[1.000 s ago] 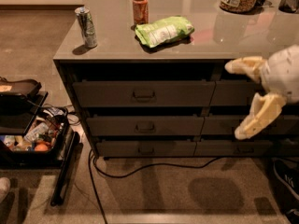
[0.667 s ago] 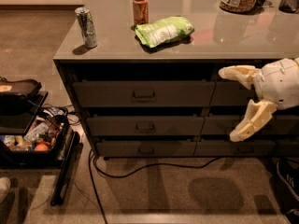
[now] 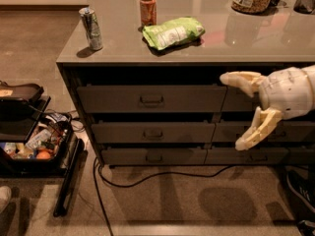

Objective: Open bottom drawer

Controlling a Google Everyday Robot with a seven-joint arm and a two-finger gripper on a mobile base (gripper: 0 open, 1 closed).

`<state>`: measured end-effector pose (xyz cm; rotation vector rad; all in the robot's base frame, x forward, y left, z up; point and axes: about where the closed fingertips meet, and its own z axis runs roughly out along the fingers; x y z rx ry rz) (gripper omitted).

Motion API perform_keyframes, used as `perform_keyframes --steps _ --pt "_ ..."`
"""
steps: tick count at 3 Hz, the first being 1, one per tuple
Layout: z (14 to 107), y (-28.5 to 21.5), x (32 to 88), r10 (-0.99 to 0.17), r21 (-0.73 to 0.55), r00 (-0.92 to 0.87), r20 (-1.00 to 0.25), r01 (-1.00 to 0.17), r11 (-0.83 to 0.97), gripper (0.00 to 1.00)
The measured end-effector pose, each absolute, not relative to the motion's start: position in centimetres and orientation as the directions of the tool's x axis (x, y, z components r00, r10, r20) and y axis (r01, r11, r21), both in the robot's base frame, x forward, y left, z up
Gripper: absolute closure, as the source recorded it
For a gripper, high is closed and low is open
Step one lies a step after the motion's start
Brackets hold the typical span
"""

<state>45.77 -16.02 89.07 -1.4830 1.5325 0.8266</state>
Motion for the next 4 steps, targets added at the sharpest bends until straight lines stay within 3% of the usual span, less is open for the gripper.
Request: perform_keyframes --steps 1,2,4 --pt "89.1 -13.0 44.1 -0.091 -0.111 0.119 -0.989 -0.99 -0.089 0.0" --pt "89.4 -11.7 44.5 0.075 -0.105 0.096 -0.993 -0.986 -0.13 0.0" --pt "85.1 -10.1 45.6 0.006 -0.053 0.053 -0.999 -0.994 -0.1 0.0"
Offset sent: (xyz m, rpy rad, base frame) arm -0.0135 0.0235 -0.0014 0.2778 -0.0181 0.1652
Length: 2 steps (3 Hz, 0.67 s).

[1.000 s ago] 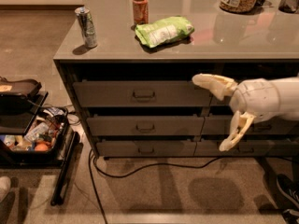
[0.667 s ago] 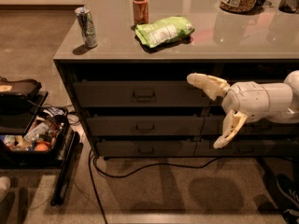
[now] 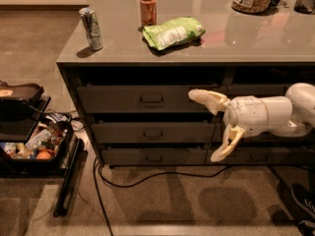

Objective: Open bottom drawer

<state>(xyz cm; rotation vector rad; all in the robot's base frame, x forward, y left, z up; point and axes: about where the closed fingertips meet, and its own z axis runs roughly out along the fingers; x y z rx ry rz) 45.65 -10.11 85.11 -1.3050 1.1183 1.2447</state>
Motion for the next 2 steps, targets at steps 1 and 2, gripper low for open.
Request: perform_keyframes --steps 1,2 --pt "85.1 -10.1 45.6 0.006 -0.053 0.053 -0.999 -0.994 -0.101 0.0" --pt "83.6 -9.4 46.1 0.051 -0.035 0.03 -0.998 -0.994 -0.106 0.0"
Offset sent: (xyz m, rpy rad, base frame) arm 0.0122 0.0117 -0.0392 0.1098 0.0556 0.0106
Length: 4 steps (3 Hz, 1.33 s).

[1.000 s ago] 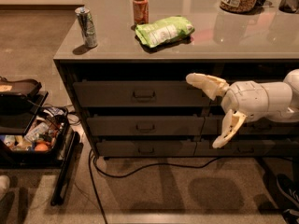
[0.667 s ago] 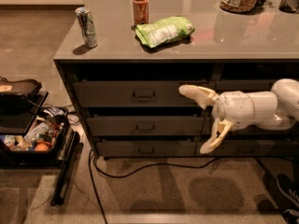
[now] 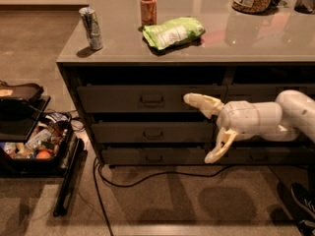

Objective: Open bottom drawer

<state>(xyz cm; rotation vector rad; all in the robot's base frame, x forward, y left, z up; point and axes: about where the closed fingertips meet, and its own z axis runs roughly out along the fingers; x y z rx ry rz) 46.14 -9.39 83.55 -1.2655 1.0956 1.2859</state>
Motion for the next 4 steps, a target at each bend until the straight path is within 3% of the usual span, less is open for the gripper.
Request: perform_keyframes --steps 1,3,4 --pt "80.2 -5.2 45.6 0.232 0.009 -0.06 -0.971 -0.977 -0.214 0.0" --pt "77.5 -5.2 46.0 0.274 0.054 -0.114 -0.955 -0.975 -0.217 0.0" --pt "78.2 -3.8 45.7 0.458 0.029 -0.161 -0.874 -0.959 -0.281 0.0"
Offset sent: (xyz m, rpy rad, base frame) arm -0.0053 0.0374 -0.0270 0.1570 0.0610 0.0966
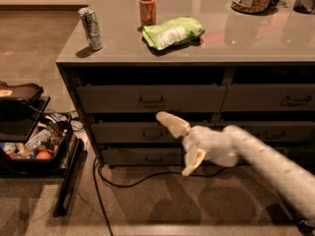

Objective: Open bottom drawer

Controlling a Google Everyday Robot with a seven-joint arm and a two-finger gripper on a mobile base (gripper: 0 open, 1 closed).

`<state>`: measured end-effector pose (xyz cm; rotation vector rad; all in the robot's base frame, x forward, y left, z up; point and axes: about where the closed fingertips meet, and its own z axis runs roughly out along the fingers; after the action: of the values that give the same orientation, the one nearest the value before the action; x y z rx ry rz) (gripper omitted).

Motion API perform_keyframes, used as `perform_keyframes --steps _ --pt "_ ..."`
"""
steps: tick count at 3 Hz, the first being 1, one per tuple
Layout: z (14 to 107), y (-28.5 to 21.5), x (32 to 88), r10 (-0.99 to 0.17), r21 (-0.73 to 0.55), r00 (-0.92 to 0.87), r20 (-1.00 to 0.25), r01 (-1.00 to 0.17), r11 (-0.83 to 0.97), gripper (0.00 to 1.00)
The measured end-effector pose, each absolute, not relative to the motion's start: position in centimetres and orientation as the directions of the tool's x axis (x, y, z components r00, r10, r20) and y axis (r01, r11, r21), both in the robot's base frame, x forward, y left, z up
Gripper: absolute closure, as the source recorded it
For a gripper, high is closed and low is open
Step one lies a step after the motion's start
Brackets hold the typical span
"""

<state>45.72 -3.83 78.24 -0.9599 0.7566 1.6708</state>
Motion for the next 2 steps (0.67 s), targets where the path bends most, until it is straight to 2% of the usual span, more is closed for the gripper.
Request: perform_keyframes --steps 1,2 --pt "80.49 0.12 44.36 0.763 -0.083 -0.301 -0.572 -0.904 -0.419 0.0" --pt "80.99 0.54 44.92 0.841 -0.114 -0.35 -0.411 -0.896 -0.429 0.0"
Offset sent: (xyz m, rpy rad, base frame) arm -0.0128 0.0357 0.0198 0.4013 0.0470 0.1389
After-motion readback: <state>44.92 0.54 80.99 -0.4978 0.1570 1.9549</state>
